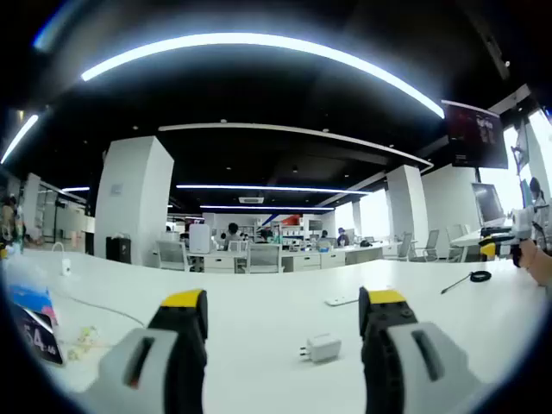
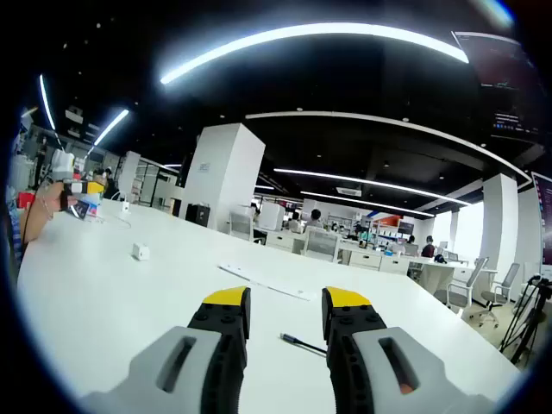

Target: Plug the desk Type‑C cable into the charger adapter.

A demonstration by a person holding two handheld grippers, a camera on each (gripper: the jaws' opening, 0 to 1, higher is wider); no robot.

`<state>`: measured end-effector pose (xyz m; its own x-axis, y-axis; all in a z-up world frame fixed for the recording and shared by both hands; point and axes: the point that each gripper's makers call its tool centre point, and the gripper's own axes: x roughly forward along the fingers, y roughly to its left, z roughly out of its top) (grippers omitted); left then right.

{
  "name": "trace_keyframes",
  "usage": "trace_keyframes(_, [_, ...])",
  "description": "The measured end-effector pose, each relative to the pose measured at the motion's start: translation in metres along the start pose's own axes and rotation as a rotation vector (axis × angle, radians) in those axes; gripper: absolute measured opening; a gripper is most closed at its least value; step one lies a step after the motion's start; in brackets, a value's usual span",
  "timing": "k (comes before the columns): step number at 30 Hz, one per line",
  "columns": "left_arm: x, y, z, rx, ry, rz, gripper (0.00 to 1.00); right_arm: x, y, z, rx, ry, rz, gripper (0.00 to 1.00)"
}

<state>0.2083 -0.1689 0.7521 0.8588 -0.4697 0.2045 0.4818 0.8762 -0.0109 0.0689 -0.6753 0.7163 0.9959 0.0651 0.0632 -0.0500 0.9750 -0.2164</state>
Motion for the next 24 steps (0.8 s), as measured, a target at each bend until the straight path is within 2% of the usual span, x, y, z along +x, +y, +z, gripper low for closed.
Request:
trace_keyframes(11, [0.0023, 0.001, -0.0056, 0.022, 0.031, 0.001, 0.75, 0.0022, 0.003, -0.0041, -0.009, 0.018, 0.009, 0.33])
trace_keyframes(24, [0.0033, 0.0007, -0.0037, 0.05, 0.027, 0.008, 0.78, 0.0036, 0.0002, -0.0059, -0.006, 0.031, 0.004, 0.32])
